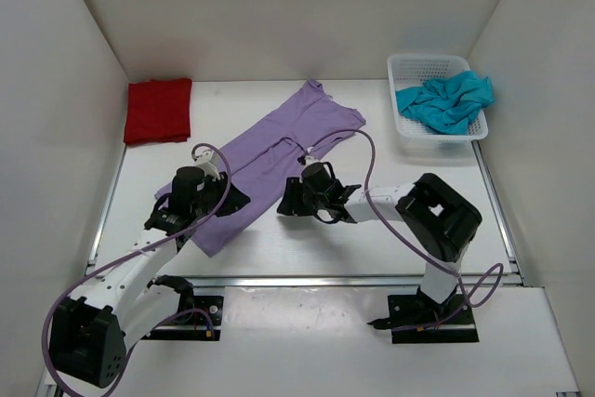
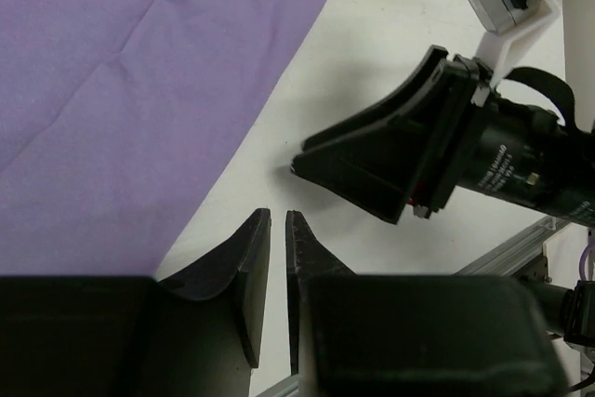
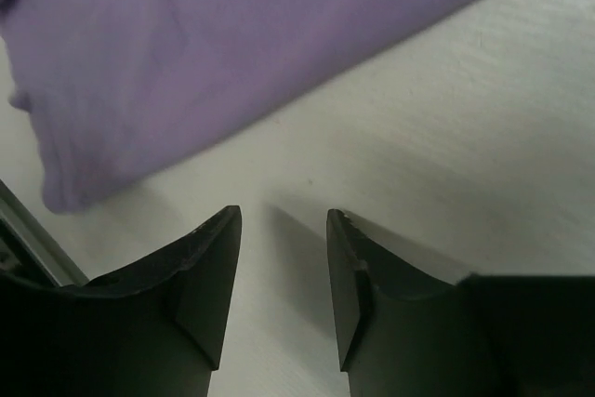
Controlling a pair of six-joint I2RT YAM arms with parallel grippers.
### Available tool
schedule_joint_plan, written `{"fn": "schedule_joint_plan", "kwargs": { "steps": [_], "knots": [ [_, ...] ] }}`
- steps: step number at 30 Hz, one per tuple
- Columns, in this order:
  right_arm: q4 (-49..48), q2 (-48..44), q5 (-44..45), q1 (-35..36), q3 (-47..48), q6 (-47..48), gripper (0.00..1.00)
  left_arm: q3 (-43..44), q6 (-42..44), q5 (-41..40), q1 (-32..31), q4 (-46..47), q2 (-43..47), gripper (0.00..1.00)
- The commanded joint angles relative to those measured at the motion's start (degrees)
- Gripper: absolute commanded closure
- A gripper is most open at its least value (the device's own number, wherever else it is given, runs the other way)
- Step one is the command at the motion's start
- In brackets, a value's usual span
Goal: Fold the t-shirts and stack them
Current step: Rotate the tshirt 90 degrees
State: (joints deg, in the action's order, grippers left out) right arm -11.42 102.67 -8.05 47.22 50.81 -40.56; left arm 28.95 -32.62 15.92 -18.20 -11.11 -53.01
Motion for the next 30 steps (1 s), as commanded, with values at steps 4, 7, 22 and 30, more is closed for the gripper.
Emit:
{"fn": "schedule_joint_plan", "kwargs": {
  "steps": [4, 7, 22, 30],
  "knots": [
    [-12.6, 6.9, 1.6, -0.2, 2.5, -9.9, 0.63, 0.6, -0.5, 1.5, 0.3, 3.1, 0.2, 0.76],
    [-12.1, 10.4, 0.3, -0.4, 4.6, -11.1, 0.70, 0.6, -0.8, 1.5, -0.4, 3.6, -0.7, 0.75],
    [0.4, -8.0, -14.5, -16.0, -12.5, 0.9, 1.00, -0.5, -0.4, -0.8, -4.4, 4.4, -5.3, 0.72],
    [10.3, -18.5, -14.2, -28.1, -11.7, 8.6, 0.66, -3.3, 1.2, -9.1, -7.6, 1.5, -5.3, 0.60]
  ]
}}
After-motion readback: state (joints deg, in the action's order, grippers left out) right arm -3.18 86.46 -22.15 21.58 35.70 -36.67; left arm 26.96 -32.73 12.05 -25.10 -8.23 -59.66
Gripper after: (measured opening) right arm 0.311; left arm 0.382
